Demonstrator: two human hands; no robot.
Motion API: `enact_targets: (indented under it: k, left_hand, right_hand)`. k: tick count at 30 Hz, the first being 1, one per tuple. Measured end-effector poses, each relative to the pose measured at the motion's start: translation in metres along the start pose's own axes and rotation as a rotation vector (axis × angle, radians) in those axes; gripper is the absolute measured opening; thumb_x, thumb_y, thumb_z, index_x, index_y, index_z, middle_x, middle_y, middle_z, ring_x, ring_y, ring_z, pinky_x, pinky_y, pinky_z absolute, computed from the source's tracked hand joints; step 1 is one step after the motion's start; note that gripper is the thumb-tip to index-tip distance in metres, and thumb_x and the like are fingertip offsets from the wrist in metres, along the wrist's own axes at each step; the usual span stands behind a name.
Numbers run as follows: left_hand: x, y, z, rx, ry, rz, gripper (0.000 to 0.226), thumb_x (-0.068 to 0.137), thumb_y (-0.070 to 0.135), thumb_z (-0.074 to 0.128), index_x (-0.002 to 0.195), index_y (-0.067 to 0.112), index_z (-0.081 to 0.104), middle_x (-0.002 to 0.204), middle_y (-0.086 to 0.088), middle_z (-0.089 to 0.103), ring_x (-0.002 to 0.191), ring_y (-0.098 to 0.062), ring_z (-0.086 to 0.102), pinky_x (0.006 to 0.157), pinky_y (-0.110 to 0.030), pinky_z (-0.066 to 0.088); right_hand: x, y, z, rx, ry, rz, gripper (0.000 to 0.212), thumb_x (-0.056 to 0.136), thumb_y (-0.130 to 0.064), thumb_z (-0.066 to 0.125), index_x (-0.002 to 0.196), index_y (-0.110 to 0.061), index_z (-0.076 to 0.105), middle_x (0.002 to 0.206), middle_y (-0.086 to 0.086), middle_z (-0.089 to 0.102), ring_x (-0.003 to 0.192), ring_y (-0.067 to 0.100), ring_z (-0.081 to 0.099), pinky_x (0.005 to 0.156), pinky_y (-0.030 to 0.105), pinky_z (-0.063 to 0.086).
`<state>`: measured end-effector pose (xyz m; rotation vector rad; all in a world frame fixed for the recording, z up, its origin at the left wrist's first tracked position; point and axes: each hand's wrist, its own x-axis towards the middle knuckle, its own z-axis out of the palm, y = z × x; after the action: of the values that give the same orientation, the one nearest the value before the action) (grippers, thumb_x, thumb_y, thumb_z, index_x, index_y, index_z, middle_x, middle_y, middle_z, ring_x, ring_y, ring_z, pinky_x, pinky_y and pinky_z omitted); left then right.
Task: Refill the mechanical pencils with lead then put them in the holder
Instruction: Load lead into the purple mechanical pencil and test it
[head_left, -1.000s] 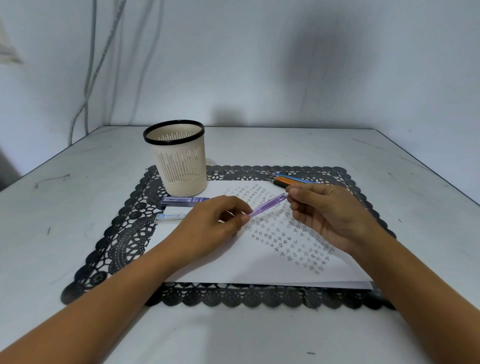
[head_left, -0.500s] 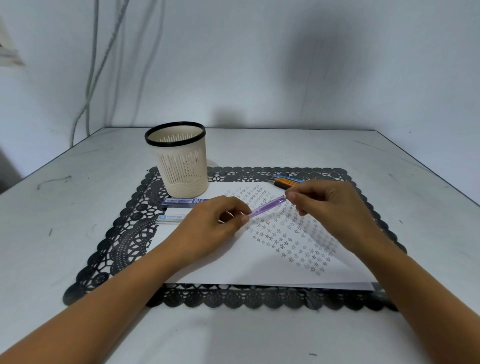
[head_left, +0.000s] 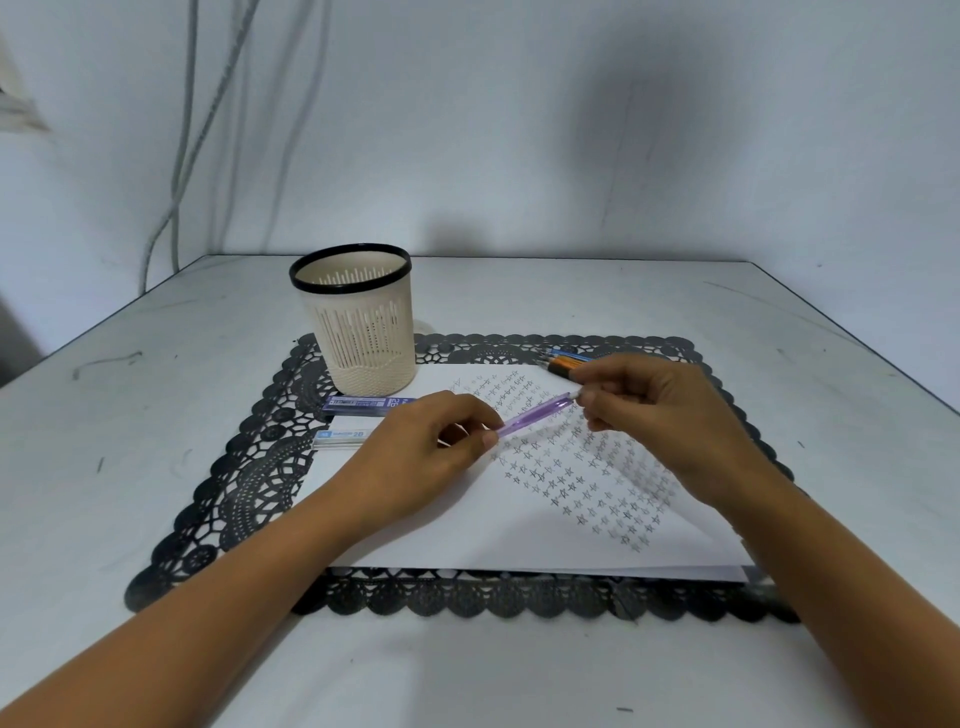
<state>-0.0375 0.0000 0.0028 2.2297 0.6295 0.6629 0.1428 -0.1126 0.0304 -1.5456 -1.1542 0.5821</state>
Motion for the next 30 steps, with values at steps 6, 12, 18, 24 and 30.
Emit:
enact_targets:
  k: [6, 12, 18, 24, 30]
  left_hand:
    - [-0.0016, 0.0023, -0.0014, -0.008, 0.015, -0.004, 0.019, 0.086, 0.022, 0.061, 0.083, 0.040, 0.058, 0.073, 0.014, 0.060, 0.067, 0.001, 0.056, 0.070, -0.015, 0.044]
    - [-0.0008, 0.0025, -0.0007, -0.076, 0.025, -0.053, 0.017, 0.086, 0.019, 0.062, 0.082, 0.035, 0.061, 0.064, 0.016, 0.062, 0.064, -0.007, 0.061, 0.072, -0.023, 0.049]
    - [-0.0005, 0.0023, -0.0001, -0.070, 0.029, -0.041, 0.018, 0.086, 0.019, 0.062, 0.081, 0.036, 0.061, 0.064, 0.014, 0.062, 0.063, -0.005, 0.061, 0.071, -0.022, 0.048]
    - [-0.0015, 0.0023, -0.0002, -0.008, 0.023, 0.000, 0.019, 0.086, 0.023, 0.061, 0.082, 0.041, 0.058, 0.071, 0.014, 0.060, 0.066, 0.001, 0.057, 0.070, -0.017, 0.046]
    - [-0.0015, 0.0017, 0.0004, 0.001, 0.040, 0.014, 0.020, 0.086, 0.022, 0.061, 0.082, 0.041, 0.058, 0.071, 0.016, 0.059, 0.065, 0.003, 0.056, 0.067, -0.010, 0.042]
  right_hand:
    - [0.0010, 0.0017, 0.0021, 0.135, 0.031, 0.015, 0.016, 0.079, 0.002, 0.065, 0.079, -0.014, 0.069, 0.071, 0.006, 0.070, 0.066, 0.014, 0.066, 0.068, 0.023, 0.057]
    - [0.0006, 0.0025, 0.0063, 0.062, 0.096, -0.060, 0.018, 0.081, -0.001, 0.065, 0.085, -0.018, 0.071, 0.070, -0.004, 0.072, 0.068, 0.007, 0.067, 0.069, 0.018, 0.055]
    - [-0.0005, 0.0037, 0.0061, 0.018, 0.120, -0.094, 0.018, 0.082, -0.005, 0.066, 0.086, -0.022, 0.071, 0.072, -0.006, 0.072, 0.071, 0.008, 0.069, 0.071, 0.016, 0.054]
    - [-0.0018, 0.0027, 0.0069, -0.127, 0.116, -0.111, 0.021, 0.084, -0.007, 0.063, 0.080, -0.028, 0.065, 0.076, -0.009, 0.067, 0.075, 0.013, 0.065, 0.073, 0.020, 0.055]
    - [-0.0010, 0.0038, 0.0074, -0.159, 0.118, -0.116, 0.018, 0.086, -0.010, 0.062, 0.079, -0.026, 0.064, 0.076, -0.001, 0.068, 0.072, 0.015, 0.065, 0.073, 0.025, 0.056]
